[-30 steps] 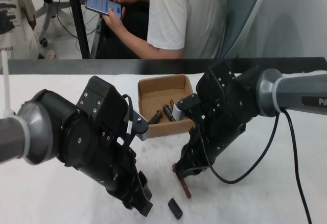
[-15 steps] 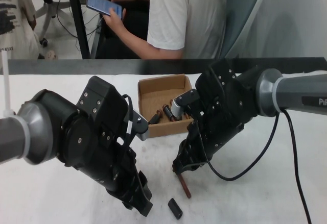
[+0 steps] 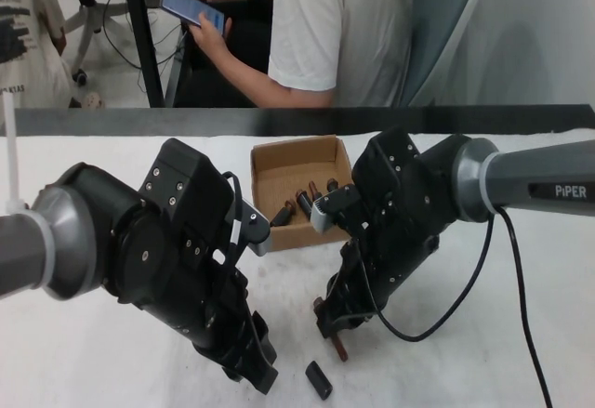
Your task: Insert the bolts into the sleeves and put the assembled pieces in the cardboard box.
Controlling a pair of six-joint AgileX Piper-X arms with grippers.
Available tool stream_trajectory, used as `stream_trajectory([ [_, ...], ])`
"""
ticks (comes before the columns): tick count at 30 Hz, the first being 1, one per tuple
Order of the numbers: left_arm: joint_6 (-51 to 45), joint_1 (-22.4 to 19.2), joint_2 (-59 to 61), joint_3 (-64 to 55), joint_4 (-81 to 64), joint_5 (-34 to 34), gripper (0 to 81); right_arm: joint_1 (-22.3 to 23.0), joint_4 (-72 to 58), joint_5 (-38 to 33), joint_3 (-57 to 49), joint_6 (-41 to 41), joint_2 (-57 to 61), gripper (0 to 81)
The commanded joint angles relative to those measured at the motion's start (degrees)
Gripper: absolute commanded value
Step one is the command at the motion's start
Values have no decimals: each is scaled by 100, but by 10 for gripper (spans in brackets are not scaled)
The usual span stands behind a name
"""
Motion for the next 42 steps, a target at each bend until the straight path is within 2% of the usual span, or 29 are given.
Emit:
stream_trajectory([
  [1,12,1,-90,-63,-33,-56,432,10,-204,-17,-21,19,82,244],
  [8,12,1,-90,-63,-33,-56,432,10,-476,-17,-21,57,95,242],
  [10,12,1,-90,-63,-33,-56,432,10,-474,-17,-21,57,120,217],
  [12,12,1,-90,-63,-33,-56,432,10,-452,-17,-21,2,158,159],
  [15,12,1,-90,-63,-33,-56,432,48,-466,-5,-21,-106,163,8],
  [19,12,1,-86,-63,-7,-56,432,168,-556,272,-21,-283,163,8],
  [23,12,1,-86,-63,91,-56,432,220,-501,233,-109,-268,139,8],
  [31,180,1,-86,-63,59,166,430,-12,-97,241,-759,-289,-488,8],
  [38,450,-46,-29,-63,-141,310,291,-395,738,280,-1117,-683,-1304,8],
  [42,548,-181,85,-63,-152,295,284,-564,941,266,-1114,-763,-1671,8],
])
